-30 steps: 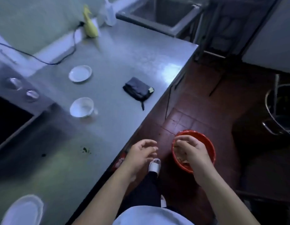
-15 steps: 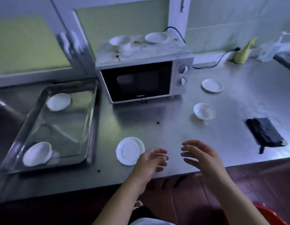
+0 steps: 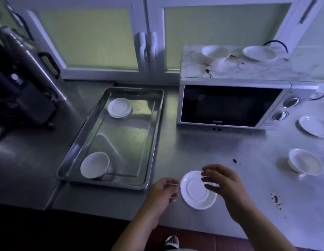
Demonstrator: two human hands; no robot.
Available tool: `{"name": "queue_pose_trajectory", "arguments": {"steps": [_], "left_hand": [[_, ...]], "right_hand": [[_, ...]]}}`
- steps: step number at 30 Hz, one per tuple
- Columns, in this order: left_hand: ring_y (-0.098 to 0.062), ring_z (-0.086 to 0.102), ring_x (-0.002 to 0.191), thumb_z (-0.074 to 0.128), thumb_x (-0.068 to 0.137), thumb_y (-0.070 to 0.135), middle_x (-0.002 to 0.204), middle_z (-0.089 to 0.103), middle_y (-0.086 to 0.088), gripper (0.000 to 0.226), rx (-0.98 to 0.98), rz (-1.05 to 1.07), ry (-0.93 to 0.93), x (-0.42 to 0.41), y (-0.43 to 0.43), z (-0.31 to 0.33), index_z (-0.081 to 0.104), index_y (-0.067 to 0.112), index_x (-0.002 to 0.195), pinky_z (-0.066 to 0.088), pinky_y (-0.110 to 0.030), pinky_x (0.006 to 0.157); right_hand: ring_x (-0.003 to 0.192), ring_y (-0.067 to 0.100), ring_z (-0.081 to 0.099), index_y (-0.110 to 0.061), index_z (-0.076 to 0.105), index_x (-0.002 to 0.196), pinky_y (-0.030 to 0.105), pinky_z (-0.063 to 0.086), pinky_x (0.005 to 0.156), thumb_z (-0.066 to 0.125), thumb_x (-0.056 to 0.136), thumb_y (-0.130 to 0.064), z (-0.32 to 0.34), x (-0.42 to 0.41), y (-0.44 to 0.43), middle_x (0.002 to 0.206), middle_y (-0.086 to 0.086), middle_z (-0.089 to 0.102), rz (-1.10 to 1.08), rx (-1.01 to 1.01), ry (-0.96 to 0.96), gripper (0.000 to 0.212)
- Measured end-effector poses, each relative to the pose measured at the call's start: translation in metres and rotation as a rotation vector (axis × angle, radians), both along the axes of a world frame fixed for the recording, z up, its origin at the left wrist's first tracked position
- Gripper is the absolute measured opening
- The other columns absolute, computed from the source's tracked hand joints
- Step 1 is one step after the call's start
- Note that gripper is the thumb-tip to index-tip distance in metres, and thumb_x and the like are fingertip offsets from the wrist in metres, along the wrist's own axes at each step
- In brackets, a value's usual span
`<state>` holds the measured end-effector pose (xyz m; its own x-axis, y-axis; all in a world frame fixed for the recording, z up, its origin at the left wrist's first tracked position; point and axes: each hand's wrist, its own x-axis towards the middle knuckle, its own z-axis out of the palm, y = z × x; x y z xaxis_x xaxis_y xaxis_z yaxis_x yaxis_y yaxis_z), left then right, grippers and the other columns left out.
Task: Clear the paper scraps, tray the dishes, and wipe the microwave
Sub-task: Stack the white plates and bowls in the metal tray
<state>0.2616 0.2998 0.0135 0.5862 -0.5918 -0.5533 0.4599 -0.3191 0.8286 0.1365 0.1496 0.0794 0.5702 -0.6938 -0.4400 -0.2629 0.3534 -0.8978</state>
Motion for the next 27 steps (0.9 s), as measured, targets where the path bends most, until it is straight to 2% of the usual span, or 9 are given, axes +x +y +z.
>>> {"name": "queue_pose_trajectory", "arguments": {"steps": [5, 8, 11, 14, 17, 20, 23, 24, 27], "left_hand": [[-0.012, 0.056, 0.064, 0.062, 0.09, 0.001, 0.071, 0.065, 0.001, 0.013, 0.103, -0.01, 0.017, 0.009, -0.014, -0.026, 0.067, 0.013, 0.094, 0.045, -0.023, 0.061], [-0.013, 0.059, 0.076, 0.064, 0.088, 0.012, 0.089, 0.068, 0.0, 0.014, 0.167, -0.013, -0.004, 0.014, -0.026, -0.037, 0.066, 0.021, 0.099, 0.048, -0.027, 0.07], [-0.011, 0.059, 0.087, 0.065, 0.088, 0.016, 0.106, 0.065, 0.003, 0.029, 0.246, -0.01, -0.001, 0.015, -0.04, -0.046, 0.062, 0.024, 0.115, 0.049, -0.029, 0.076], [-0.012, 0.058, 0.105, 0.065, 0.088, 0.022, 0.119, 0.059, 0.009, 0.038, 0.306, -0.007, 0.049, 0.011, -0.052, -0.051, 0.055, 0.029, 0.124, 0.05, -0.032, 0.079], [-0.021, 0.056, 0.111, 0.062, 0.087, 0.025, 0.123, 0.058, -0.002, 0.034, 0.382, 0.001, 0.091, 0.001, -0.067, -0.054, 0.057, 0.023, 0.12, 0.051, -0.037, 0.081], [-0.022, 0.058, 0.097, 0.059, 0.087, 0.022, 0.113, 0.061, -0.007, 0.026, 0.435, 0.006, 0.091, -0.01, -0.08, -0.053, 0.057, 0.017, 0.112, 0.052, -0.037, 0.082], [-0.024, 0.06, 0.091, 0.057, 0.085, 0.015, 0.107, 0.065, -0.013, 0.022, 0.43, 0.064, 0.091, -0.015, -0.09, -0.051, 0.062, 0.011, 0.106, 0.054, -0.036, 0.078], [-0.025, 0.062, 0.093, 0.057, 0.085, 0.014, 0.107, 0.066, -0.014, 0.022, 0.433, 0.08, 0.091, -0.017, -0.092, -0.049, 0.065, 0.011, 0.104, 0.055, -0.037, 0.08], [-0.028, 0.066, 0.098, 0.058, 0.083, 0.013, 0.104, 0.07, -0.012, 0.02, 0.423, 0.143, 0.083, -0.018, -0.098, -0.042, 0.07, 0.016, 0.099, 0.058, -0.038, 0.076]], "right_hand": [[0.081, 0.023, 0.07, -0.008, 0.073, 0.092, 0.039, 0.054, 0.078, 0.06, 0.093, -0.004, -0.014, 0.005, -0.023, 0.091, 0.015, 0.073, -0.005, -0.004, 0.072, 0.014], [0.081, 0.024, 0.067, -0.008, 0.072, 0.094, 0.039, 0.054, 0.078, 0.059, 0.093, -0.004, -0.034, 0.004, -0.038, 0.09, 0.015, 0.071, -0.012, -0.011, 0.172, 0.014], [0.087, 0.028, 0.063, -0.008, 0.069, 0.104, 0.042, 0.052, 0.082, 0.062, 0.093, -0.005, -0.062, -0.005, -0.055, 0.101, 0.016, 0.069, -0.005, 0.008, 0.325, 0.014], [0.101, 0.033, 0.06, -0.006, 0.061, 0.127, 0.044, 0.052, 0.085, 0.065, 0.091, -0.007, -0.086, -0.015, -0.066, 0.117, 0.02, 0.064, 0.05, 0.088, 0.445, 0.036], [0.111, 0.037, 0.057, -0.01, 0.05, 0.141, 0.043, 0.051, 0.082, 0.066, 0.092, -0.008, -0.097, -0.017, -0.078, 0.132, 0.022, 0.055, 0.103, 0.172, 0.49, 0.052], [0.098, 0.035, 0.059, -0.017, 0.043, 0.147, 0.043, 0.054, 0.08, 0.066, 0.092, -0.01, -0.1, -0.015, -0.087, 0.134, 0.023, 0.054, 0.168, 0.263, 0.479, 0.059], [0.082, 0.03, 0.06, -0.024, 0.042, 0.144, 0.052, 0.055, 0.09, 0.065, 0.093, -0.015, -0.103, -0.013, -0.096, 0.116, 0.019, 0.058, 0.259, 0.28, 0.472, 0.056], [0.08, 0.029, 0.06, -0.024, 0.042, 0.143, 0.051, 0.055, 0.088, 0.065, 0.093, -0.015, -0.104, -0.012, -0.099, 0.113, 0.018, 0.058, 0.277, 0.283, 0.466, 0.055], [0.076, 0.03, 0.059, -0.017, 0.05, 0.137, 0.036, 0.051, 0.066, 0.064, 0.092, -0.011, -0.108, -0.011, -0.108, 0.109, 0.019, 0.06, 0.266, 0.301, 0.426, 0.048]]}}
